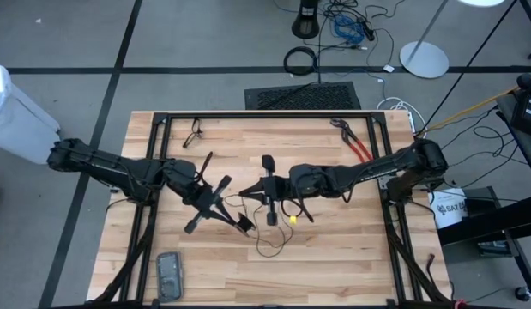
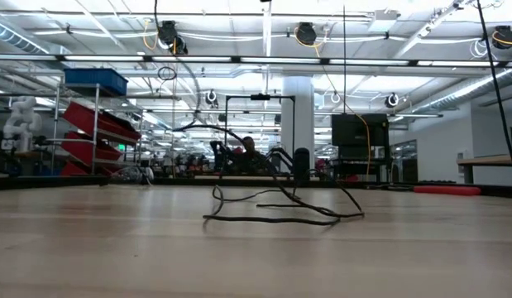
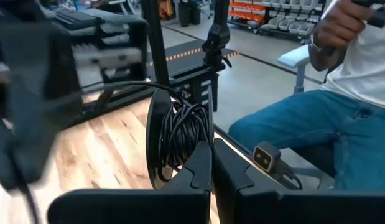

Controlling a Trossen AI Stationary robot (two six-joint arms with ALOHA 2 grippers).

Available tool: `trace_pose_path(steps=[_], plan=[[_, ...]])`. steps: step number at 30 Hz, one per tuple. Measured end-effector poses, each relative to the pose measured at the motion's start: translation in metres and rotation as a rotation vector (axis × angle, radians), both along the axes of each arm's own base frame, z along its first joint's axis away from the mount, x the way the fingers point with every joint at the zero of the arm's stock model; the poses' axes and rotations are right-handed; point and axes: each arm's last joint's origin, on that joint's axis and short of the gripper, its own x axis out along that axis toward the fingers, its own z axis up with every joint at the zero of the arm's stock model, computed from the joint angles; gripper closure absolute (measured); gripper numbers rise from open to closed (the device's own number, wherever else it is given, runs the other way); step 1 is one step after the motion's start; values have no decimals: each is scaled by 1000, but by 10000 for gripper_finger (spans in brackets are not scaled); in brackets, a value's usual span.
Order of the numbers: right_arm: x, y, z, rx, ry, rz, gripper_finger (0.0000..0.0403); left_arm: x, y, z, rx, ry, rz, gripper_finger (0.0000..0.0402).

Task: Coil cords
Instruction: Coil the black wire onto the spool

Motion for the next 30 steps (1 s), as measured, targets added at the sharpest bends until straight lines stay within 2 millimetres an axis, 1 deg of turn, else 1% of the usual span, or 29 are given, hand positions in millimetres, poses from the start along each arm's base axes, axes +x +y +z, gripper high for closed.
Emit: trace_pose_path(steps=[6,10,13,20,26,30], plan=[[6,2,-9,16,10,22,403,1,4,2,-2,-18,17,400],[6,2,-8,30,1,33,403,2,4,3,6,-37,16,400],[6,4,-4,41,-34,96,403,2,4,3,16,-49,12,400],[7,1,-4,50,-38,117,403,3,2,12,-9,-151,-41,400],[15,2,-13,66,-47,139,403,3,2,17,2,-211,-44,400],[21,3,-23,86,-33,163,403,4,3,19,9,-236,-24,400]])
